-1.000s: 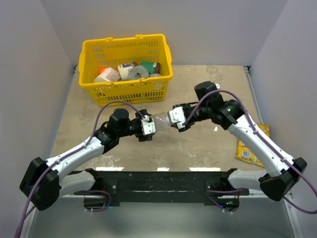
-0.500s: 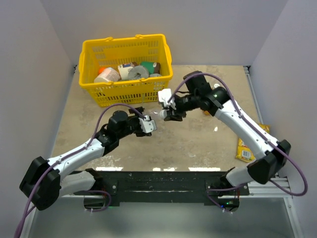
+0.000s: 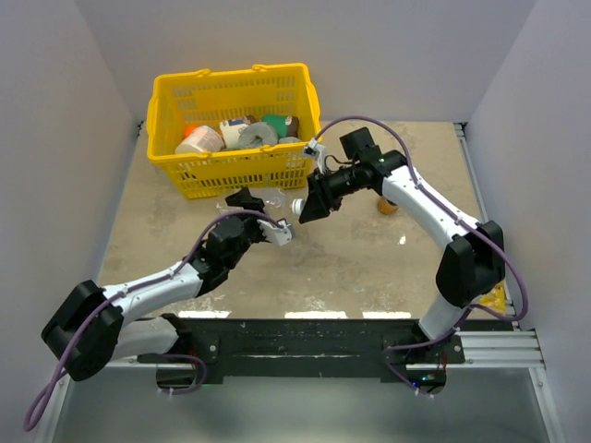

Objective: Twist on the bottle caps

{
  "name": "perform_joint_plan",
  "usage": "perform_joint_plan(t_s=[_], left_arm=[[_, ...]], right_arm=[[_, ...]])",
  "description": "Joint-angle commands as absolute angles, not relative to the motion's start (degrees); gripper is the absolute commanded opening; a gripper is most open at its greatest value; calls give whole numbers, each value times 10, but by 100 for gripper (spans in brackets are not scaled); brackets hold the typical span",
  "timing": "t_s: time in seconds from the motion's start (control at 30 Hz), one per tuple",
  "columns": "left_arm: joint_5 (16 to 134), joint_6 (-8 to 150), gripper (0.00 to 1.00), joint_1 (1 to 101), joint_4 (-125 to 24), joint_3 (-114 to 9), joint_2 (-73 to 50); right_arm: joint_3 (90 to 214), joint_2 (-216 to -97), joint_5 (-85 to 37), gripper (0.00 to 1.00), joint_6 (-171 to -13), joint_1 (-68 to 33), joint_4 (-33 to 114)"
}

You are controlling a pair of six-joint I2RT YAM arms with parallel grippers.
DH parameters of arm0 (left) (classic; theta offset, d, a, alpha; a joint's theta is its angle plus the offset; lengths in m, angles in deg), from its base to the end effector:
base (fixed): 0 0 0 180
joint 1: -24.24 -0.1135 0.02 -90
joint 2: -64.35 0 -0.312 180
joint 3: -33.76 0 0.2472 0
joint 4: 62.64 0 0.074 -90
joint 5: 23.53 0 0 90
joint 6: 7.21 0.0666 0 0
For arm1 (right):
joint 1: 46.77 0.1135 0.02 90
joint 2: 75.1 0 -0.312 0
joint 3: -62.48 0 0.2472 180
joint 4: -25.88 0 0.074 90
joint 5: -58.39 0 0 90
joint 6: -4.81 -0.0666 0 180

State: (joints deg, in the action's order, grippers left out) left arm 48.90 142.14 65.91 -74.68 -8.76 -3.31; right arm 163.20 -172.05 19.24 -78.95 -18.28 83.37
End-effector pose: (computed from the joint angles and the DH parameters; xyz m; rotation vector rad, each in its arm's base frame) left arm 0.2069 -0.1572 0.2659 1.2504 1.3170 0.4952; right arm 0.3033 0.2234 0.3459 -1.0743 2.1816 1.2726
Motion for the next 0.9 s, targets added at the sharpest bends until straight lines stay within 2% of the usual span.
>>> perform_joint_plan(t_s=[0.0, 0.07, 0.1, 0.13, 0.23, 0.27, 0.3, 0.43, 0.6, 0.77, 0.87], left_arm=[[474, 1433, 0, 672, -867, -103, -24], [470, 1422, 0, 671, -843, -106, -26], [468, 1412, 0, 670, -835, -112, -27], [468, 1401, 0, 669, -800, -117, -27], [488, 1343, 0, 660, -707, -140, -30], [508, 1308, 0, 657, -681, -146, -31], [525, 1292, 0, 650, -651, -160, -32], [602, 1227, 0, 641, -563, -173, -31], [752, 1185, 0, 637, -498, -189, -18], [860, 1179, 0, 633, -487, -194, -3], [884, 1175, 0, 632, -487, -201, -1]], right_arm=[[1607, -1732, 261, 16, -948, -192, 753], [1616, -1738, 285, 26, -935, -193, 753], [1644, -1739, 289, 31, -876, -193, 788], [1665, -1739, 287, 46, -823, -193, 823], [1734, -1719, 232, 66, -582, -193, 992], [1738, -1696, 212, 68, -539, -193, 1016], [1730, -1684, 161, 69, -474, -192, 1040], [1646, -1574, 88, 72, -366, -193, 993], [1537, -1446, 59, 74, -338, -183, 819], [1520, -1424, 62, 72, -257, -136, 803], [1513, -1422, 70, 73, -209, -118, 808]])
